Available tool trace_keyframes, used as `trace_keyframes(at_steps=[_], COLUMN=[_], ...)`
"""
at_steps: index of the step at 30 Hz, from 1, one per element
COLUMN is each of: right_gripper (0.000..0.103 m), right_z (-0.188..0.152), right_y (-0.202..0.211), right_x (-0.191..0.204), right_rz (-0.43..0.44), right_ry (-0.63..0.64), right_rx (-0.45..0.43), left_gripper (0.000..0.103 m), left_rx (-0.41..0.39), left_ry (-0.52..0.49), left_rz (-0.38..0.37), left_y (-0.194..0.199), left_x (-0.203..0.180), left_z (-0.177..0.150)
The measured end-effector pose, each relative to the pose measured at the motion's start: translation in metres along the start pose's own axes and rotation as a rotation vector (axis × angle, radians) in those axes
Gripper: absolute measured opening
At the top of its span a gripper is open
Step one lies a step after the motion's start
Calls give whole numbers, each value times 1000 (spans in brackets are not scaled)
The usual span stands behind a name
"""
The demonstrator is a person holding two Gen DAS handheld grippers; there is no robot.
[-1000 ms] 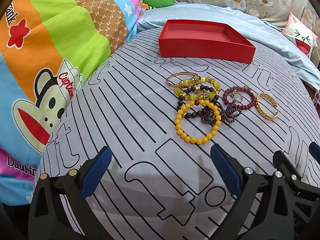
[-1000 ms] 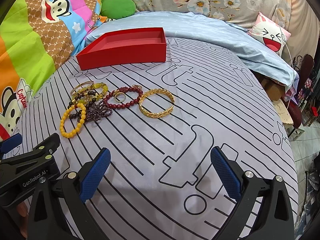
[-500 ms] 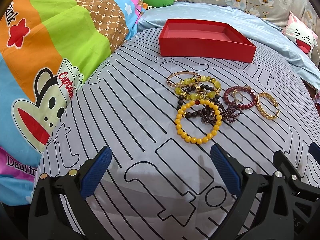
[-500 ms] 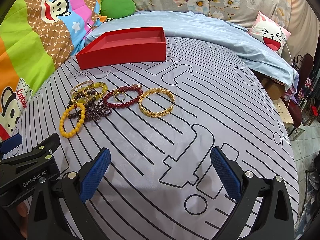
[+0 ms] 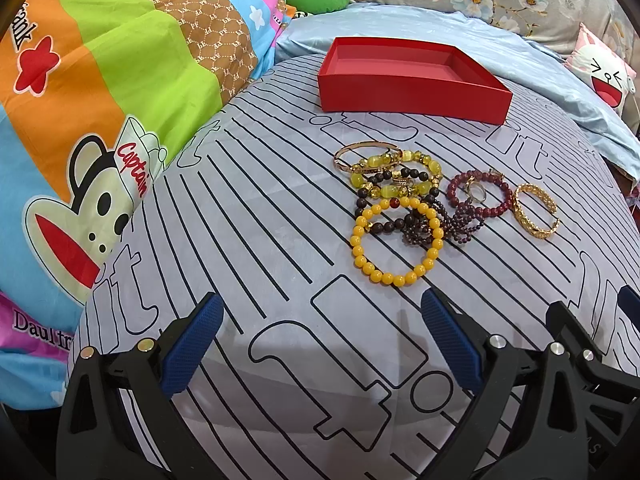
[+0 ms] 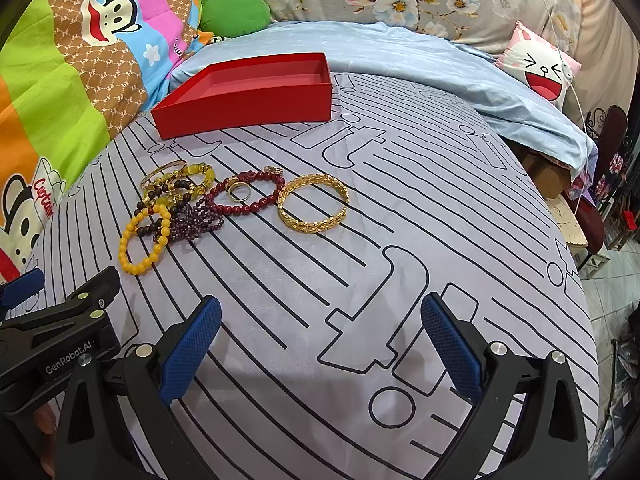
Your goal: Organize jewelry
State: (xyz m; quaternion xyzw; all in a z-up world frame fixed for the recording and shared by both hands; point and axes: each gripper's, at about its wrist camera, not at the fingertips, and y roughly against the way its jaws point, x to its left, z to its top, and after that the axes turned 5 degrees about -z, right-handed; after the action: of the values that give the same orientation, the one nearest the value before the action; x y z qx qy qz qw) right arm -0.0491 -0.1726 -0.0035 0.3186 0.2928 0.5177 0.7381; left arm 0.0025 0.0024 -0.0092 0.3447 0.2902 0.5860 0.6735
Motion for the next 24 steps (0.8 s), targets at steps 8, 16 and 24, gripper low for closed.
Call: trace_keyframes(at_steps=[8,16,24], right_gripper=[97,97,97], right_z=[0,1,-1], right_y=[0,0,-8], right_x=[0,1,-8], right_rz=[0,1,-3], right_ry=[0,1,-9], right_rx=[1,1,11], left_gripper=[95,95,95], left_rx=[0,4,34], left_ry=[0,1,29], left_rz=[0,-2,-38], left_y=[0,0,-10], left_x=[0,1,7], left_z=[0,0,3])
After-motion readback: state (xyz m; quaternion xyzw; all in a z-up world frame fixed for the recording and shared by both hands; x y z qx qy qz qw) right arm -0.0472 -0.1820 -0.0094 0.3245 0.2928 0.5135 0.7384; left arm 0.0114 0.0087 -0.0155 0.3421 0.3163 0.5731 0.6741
